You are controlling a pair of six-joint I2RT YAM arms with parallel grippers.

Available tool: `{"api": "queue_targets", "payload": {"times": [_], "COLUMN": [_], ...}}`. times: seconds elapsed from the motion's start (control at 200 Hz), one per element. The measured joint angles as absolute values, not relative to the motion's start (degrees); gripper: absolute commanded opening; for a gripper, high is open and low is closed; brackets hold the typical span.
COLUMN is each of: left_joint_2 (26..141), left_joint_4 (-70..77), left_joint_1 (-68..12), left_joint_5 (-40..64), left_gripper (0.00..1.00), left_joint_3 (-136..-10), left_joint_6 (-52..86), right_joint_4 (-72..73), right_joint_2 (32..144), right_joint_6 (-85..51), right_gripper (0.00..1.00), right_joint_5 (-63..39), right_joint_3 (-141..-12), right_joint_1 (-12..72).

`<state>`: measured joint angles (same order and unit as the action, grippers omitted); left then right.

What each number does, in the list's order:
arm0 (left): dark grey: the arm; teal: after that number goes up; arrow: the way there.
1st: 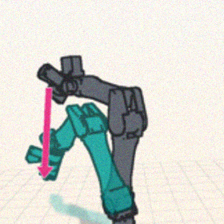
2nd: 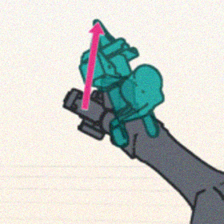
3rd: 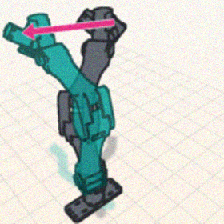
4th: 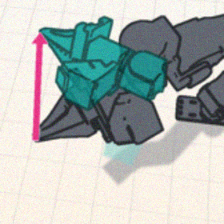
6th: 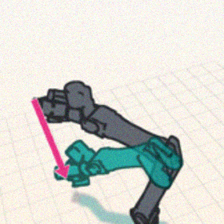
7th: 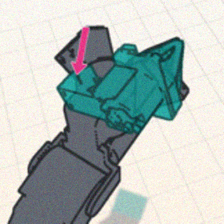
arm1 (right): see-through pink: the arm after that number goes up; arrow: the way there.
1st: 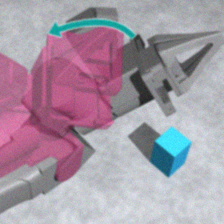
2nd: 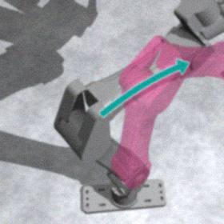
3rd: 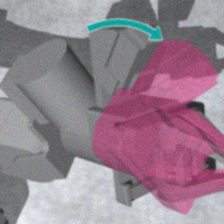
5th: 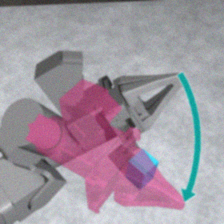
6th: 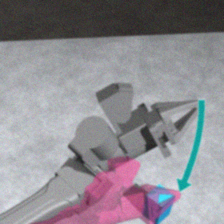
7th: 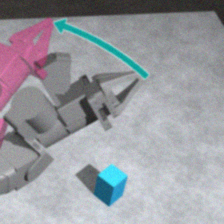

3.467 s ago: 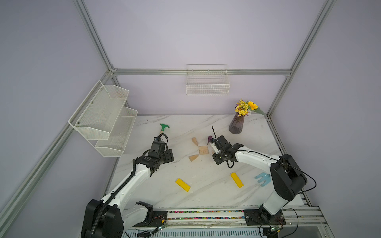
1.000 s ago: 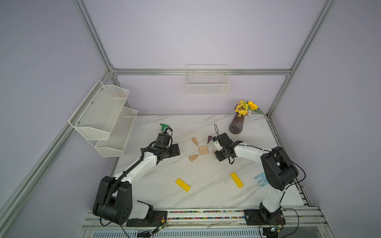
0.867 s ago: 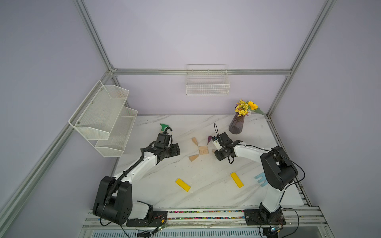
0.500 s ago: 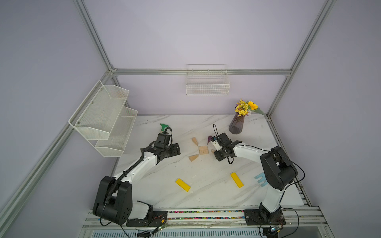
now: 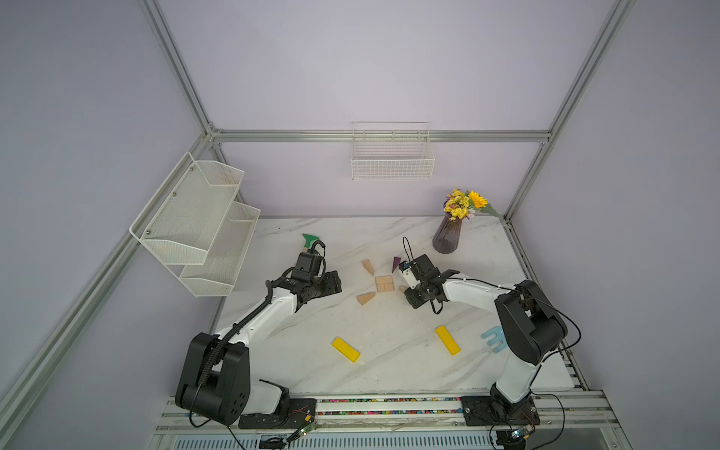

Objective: Assemble a small pinwheel with building blocks
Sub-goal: Assemble the building block at the center of the board.

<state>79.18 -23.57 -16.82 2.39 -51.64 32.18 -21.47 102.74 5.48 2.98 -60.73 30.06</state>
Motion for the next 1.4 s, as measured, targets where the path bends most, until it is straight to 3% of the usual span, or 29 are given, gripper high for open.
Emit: {"api": "queue_targets", "payload": {"times": [0.2, 1.095, 1.4], "left_joint_2": [79.18, 79.18, 79.18], "left_joint_4": [-23.55, -23.14, -23.11], "left_joint_1": [-16.82, -16.82, -16.82], "left_joint_5": [2.61, 2.61, 2.76], "left_gripper": [0.81, 0.82, 0.82], "left_joint_3": [-51.64, -50.89, -50.35], "left_joint_6": [32.23, 32.36, 32.38], "right_joint_4": [-21.61, -22.37, -24.01], "right_joint_2": [102.87, 104.47, 97.71], "right_joint_6": [5.26, 3.25, 1.26], "right_gripper": [0.57, 0.6, 0.63], "right_joint_5": [3.6, 8.32, 4.4], "right_joint_3": [-60.71, -62.52, -62.02], "right_joint_1": [30.06, 29.89, 29.89]}}
